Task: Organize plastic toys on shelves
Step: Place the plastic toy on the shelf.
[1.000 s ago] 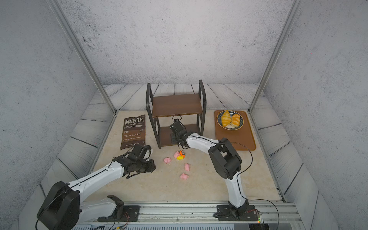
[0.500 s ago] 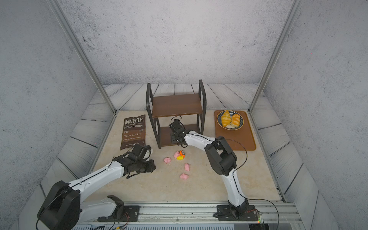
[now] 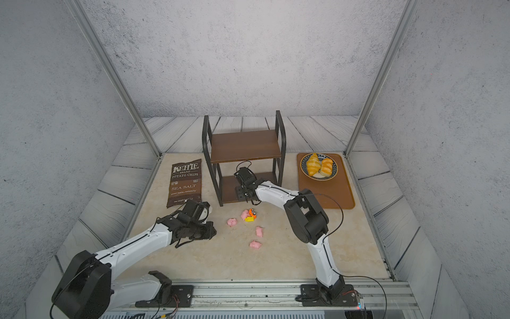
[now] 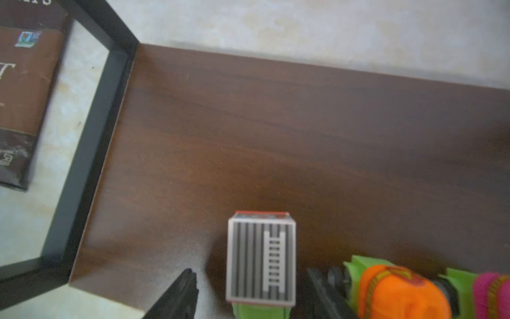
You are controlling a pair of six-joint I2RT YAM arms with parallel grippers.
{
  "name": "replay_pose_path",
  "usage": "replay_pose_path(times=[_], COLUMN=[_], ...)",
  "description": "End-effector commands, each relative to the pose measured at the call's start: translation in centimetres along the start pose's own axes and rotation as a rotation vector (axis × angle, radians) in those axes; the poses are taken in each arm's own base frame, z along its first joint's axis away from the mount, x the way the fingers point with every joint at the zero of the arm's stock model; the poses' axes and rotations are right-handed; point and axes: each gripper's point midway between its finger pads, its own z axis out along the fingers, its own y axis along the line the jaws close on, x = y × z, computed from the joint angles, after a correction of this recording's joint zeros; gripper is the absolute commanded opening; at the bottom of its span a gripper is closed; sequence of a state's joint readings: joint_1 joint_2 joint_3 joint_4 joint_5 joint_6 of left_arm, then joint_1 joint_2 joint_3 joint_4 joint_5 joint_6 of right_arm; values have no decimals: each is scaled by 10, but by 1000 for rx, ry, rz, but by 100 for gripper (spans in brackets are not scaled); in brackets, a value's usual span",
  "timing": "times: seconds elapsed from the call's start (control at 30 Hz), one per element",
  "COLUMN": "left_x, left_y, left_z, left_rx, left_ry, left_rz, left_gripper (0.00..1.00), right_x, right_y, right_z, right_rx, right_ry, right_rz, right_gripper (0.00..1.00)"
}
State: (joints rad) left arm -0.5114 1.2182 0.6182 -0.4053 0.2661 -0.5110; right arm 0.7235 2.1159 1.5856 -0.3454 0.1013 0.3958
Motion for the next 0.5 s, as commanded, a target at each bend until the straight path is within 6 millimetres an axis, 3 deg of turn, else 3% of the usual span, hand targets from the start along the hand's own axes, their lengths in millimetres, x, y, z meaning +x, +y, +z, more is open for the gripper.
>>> replay_pose_path(times=[0.0,0.47], left_x=[-6,-9], left_y=[-7,-30], left_z=[-4,-7], left_rx=[29,136], left_ry=[-4,4], left_rz=[20,62], left_gripper=[16,23], right_x=[-2,30], right_y=[9,22], right_z=[-34,-61], right_rx=[-70,-121], right_ry=[-7,27], right_rz=[-38,-137], right_gripper=[68,73])
